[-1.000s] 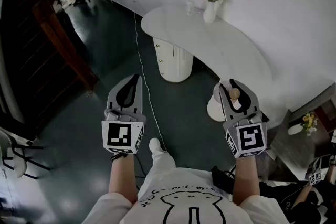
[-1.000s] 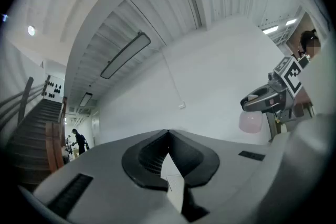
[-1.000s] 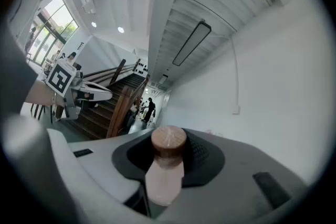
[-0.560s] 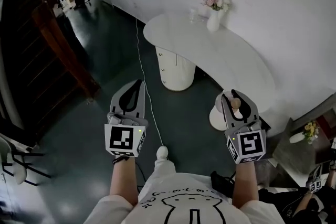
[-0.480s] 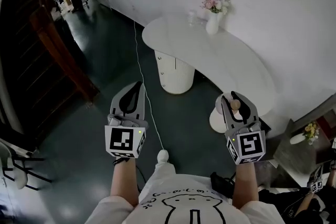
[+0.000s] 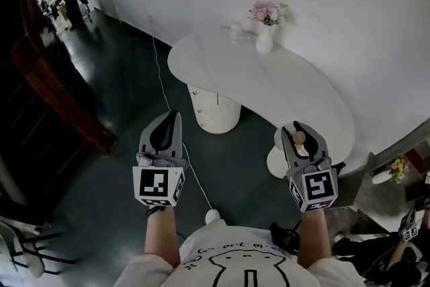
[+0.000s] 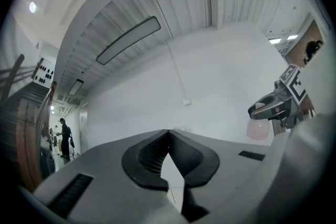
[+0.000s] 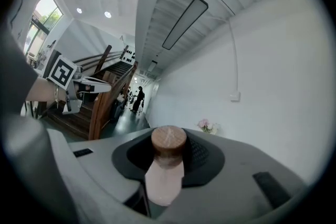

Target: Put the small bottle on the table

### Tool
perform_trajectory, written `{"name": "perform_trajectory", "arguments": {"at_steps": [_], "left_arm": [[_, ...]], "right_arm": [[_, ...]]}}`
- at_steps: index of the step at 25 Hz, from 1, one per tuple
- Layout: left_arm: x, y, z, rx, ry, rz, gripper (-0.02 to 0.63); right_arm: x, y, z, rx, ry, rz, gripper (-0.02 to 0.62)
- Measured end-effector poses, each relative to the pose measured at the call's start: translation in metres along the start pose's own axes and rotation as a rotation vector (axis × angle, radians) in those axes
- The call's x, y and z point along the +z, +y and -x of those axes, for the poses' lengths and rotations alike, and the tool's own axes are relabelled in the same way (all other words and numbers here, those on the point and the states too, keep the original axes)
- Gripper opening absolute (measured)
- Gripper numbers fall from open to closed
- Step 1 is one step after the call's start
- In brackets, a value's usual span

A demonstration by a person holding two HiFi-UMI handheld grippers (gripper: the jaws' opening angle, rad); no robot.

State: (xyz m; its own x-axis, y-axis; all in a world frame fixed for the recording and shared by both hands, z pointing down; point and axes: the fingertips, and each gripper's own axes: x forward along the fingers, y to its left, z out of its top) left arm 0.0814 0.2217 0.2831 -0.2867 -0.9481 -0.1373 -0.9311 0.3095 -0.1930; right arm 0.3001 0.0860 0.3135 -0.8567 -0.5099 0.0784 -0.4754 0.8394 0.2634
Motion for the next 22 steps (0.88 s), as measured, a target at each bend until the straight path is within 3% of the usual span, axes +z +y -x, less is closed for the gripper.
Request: {"name": "perform_trajectory", "arguments": {"at_steps": [9, 22], "left_arm": [[-0.022, 0.037, -0.065, -0.078, -0.014, 0.008, 0.003], [-0.06, 0.069, -0.141, -0.066, 0.012, 0.028, 0.005]], "right_arm": [[-0.005, 0.0, -0.065, -0.055, 0.028, -0.011, 0.112], [-0.028, -0.018, -0.166, -0.01, 0.049, -0.035, 0.112]]}}
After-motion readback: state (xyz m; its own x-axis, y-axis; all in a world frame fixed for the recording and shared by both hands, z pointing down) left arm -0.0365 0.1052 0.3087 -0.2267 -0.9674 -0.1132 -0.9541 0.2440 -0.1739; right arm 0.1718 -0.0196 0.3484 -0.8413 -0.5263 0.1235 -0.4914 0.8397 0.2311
